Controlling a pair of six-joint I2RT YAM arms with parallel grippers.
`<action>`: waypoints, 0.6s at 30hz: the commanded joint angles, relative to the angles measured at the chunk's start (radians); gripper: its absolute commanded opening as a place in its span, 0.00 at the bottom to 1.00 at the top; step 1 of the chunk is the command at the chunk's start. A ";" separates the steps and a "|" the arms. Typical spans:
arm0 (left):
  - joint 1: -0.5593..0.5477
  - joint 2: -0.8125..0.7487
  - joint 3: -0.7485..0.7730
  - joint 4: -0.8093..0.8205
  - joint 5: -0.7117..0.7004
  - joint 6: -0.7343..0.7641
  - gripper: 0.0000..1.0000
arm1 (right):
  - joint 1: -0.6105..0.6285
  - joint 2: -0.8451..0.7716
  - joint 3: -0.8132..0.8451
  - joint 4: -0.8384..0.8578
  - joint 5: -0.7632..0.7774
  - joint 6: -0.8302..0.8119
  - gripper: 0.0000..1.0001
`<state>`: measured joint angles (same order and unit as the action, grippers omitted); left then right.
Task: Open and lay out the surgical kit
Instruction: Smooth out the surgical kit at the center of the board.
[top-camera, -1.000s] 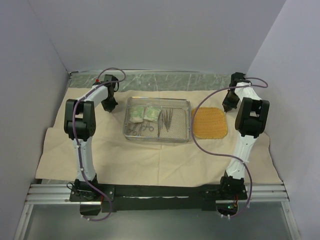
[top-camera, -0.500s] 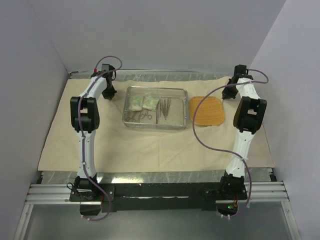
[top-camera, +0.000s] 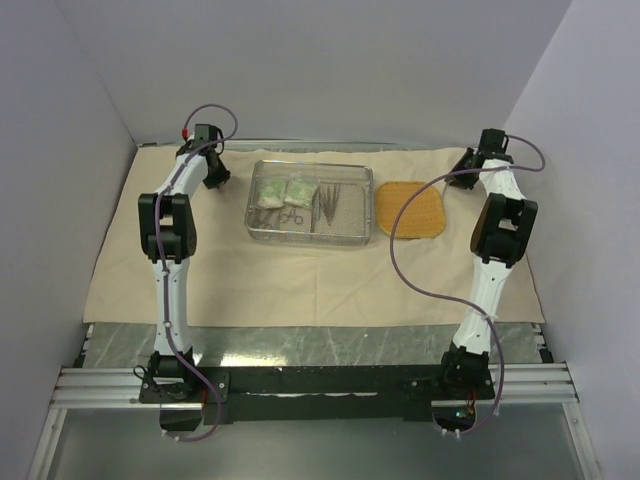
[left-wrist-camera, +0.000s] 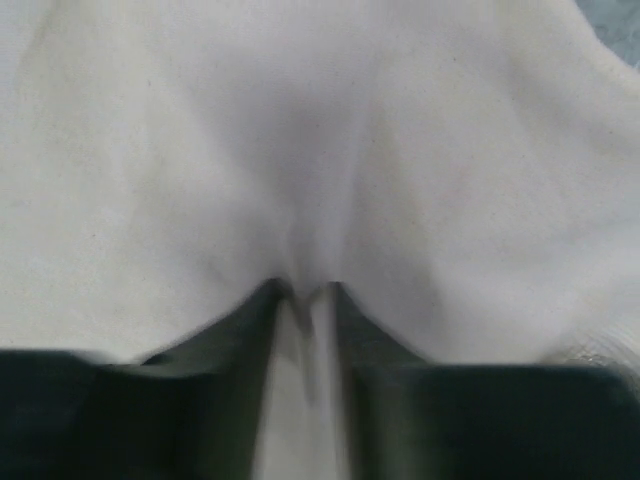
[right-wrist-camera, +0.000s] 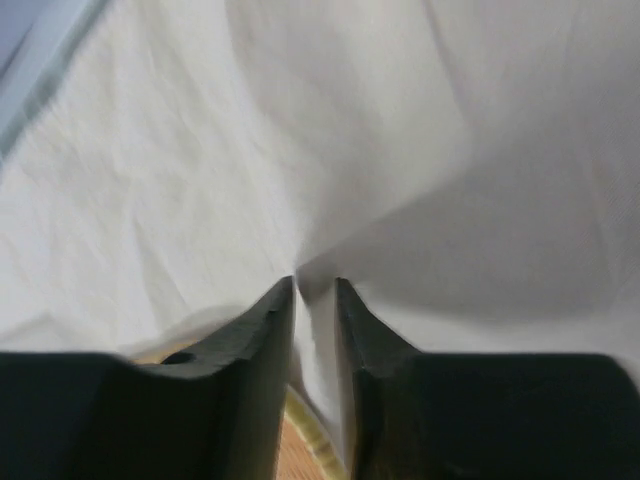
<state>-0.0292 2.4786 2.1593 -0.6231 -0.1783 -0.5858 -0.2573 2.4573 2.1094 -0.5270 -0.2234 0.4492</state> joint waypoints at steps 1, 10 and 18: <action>0.026 -0.070 -0.042 0.069 -0.024 -0.009 0.52 | -0.039 -0.003 0.084 0.082 0.009 -0.001 0.45; 0.025 -0.473 -0.390 0.043 -0.141 -0.029 0.99 | 0.012 -0.467 -0.387 0.052 0.206 -0.021 0.75; 0.026 -0.832 -0.883 0.052 -0.182 -0.077 0.99 | 0.239 -0.895 -0.922 0.094 0.300 -0.015 0.84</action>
<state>-0.0036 1.7691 1.4288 -0.5793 -0.3279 -0.6277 -0.1276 1.6894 1.3422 -0.4503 0.0196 0.4374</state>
